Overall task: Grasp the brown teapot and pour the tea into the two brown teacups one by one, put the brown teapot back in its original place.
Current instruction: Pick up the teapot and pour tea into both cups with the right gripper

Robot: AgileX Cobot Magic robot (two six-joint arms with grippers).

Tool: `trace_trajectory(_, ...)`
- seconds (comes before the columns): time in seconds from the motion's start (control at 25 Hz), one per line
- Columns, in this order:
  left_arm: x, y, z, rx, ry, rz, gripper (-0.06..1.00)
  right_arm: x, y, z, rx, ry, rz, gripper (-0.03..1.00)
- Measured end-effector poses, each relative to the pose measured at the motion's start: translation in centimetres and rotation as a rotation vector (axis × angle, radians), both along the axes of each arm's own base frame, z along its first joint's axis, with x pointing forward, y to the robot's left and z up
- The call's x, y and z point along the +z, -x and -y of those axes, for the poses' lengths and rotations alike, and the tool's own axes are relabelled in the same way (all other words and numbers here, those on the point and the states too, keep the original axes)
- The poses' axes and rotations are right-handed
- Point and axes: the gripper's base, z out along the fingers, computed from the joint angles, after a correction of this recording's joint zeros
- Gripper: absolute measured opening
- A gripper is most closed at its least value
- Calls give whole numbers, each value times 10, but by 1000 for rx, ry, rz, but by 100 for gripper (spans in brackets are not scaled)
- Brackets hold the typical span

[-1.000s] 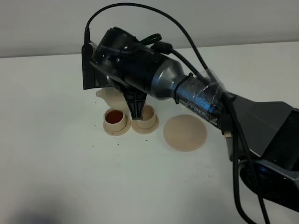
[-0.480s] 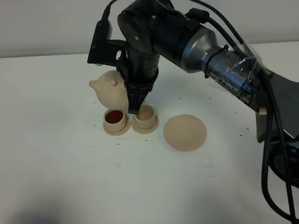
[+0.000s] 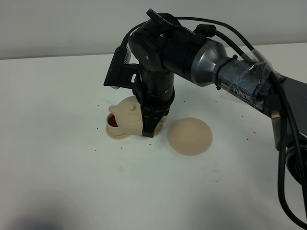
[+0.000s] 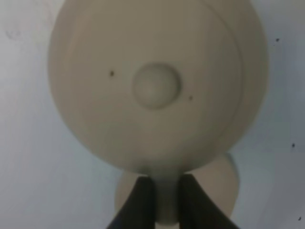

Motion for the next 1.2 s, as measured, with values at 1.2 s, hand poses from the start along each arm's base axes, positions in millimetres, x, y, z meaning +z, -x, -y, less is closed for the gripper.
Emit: trace_trajectory(1.2,0,0,0,0,0,0,23,-15,-53,80,-122,77,-51,11)
